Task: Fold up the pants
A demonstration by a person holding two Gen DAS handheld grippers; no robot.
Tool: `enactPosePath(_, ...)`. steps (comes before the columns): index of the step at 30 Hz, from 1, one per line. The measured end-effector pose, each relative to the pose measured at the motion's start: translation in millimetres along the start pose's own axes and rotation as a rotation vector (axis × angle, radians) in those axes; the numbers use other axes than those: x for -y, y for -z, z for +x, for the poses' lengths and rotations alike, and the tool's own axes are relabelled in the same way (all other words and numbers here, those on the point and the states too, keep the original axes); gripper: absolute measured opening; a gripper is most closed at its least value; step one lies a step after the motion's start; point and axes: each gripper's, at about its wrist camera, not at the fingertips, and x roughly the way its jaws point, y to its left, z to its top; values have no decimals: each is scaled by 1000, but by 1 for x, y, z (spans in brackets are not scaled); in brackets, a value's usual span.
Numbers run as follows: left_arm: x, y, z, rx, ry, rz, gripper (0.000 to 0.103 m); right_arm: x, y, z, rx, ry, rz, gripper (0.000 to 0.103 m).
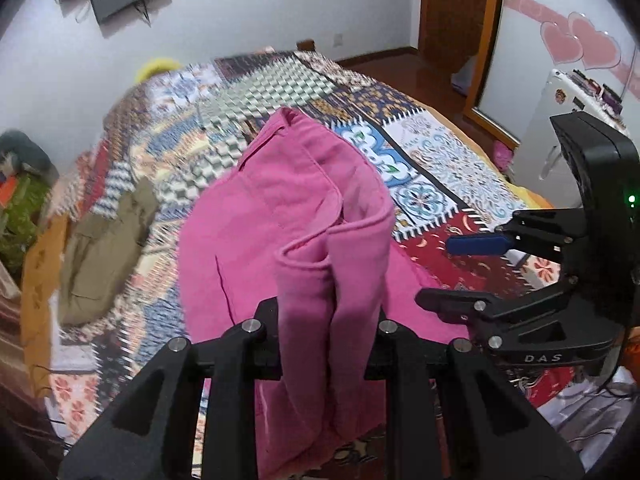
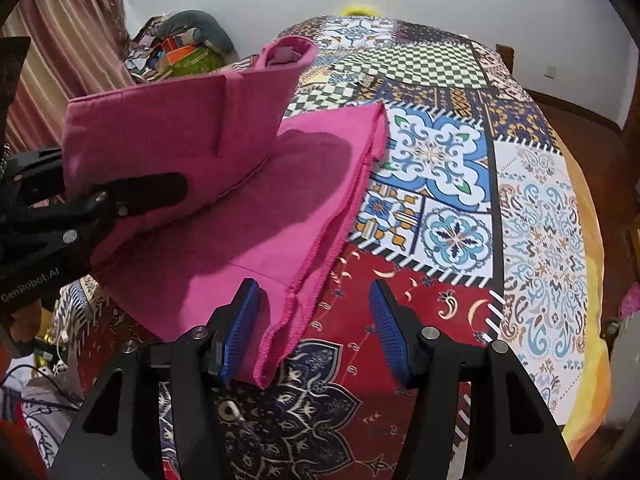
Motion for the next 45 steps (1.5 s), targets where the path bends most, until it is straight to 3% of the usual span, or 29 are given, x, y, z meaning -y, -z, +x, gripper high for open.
enactPosePath(13,8,4,18,-68,56,-7,32,6,4,-6,-4,10,14,53)
enactPosePath(18,10,5,14,-84,130,-26,58,7,5,-6,-5,13,14,53)
enactPosePath(23,16,5,9,-79,123,-6,58,7,6,-6,-8,13,17,53)
enactPosePath(32,14,1,-15,-42,191,-37,58,7,7,-7,-8,16,16,53)
enactPosePath(36,7,-5,-35,24,178,-39,59,8,8,-8,-9,18,17,53)
enactPosePath(40,-15,-15,-43,85,94,-48,66,10,7,-10,-8,20,20,53)
enactPosePath(45,-61,-27,-22,48,-11,-114,66,13,6,-14,0,26,28,53)
